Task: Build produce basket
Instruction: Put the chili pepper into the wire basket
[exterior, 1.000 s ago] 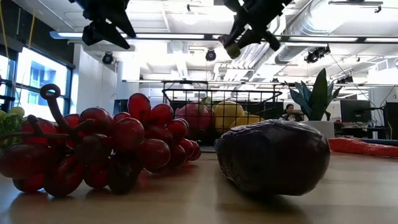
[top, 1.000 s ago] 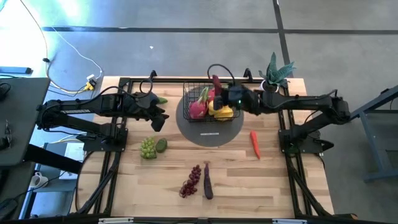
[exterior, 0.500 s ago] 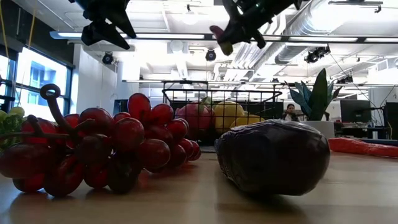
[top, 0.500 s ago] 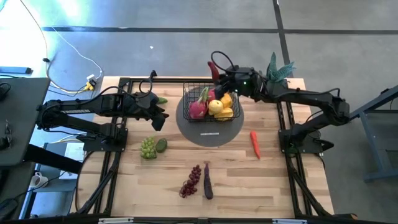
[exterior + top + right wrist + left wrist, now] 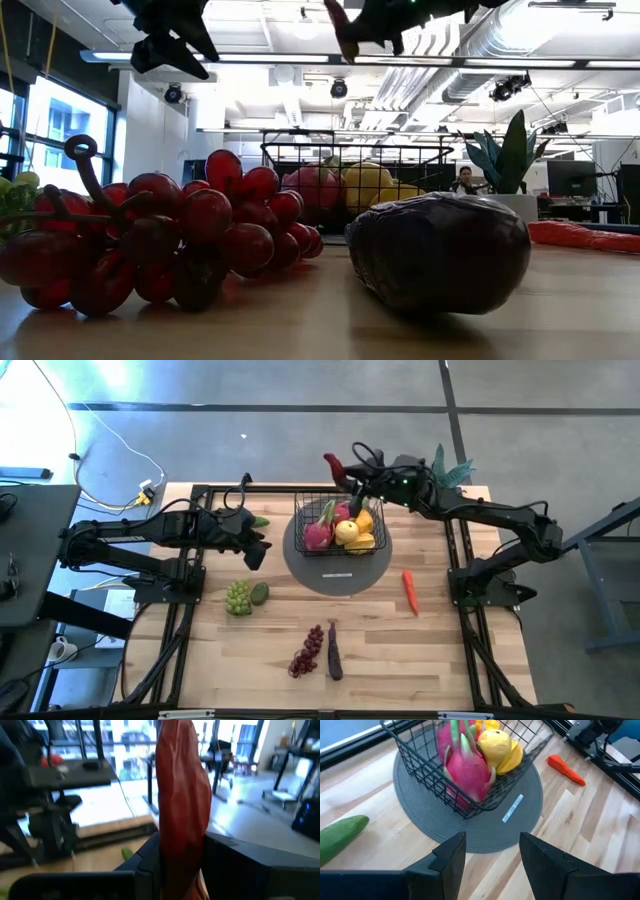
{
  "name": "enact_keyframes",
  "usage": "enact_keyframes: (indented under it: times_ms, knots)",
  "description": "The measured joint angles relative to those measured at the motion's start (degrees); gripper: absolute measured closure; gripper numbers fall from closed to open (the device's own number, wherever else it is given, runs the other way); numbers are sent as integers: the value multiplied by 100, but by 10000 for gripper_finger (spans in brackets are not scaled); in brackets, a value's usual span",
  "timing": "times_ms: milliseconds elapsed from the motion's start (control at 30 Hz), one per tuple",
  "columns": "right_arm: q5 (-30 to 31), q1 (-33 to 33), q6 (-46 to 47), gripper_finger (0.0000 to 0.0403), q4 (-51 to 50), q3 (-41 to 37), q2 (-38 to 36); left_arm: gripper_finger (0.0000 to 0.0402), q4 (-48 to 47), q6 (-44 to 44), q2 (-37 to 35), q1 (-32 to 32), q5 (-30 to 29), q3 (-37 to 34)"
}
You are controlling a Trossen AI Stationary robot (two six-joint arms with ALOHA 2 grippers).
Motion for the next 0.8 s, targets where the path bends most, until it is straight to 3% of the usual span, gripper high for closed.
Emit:
enact_keyframes:
  times_ms: [300,800]
  knots:
    - [1,4,403,329,1033,2,320,227,2,-391,0,0,-395,0]
    - [60,9,1158,329,1534,2,1523,227,7,-537,2,0,-502,-2]
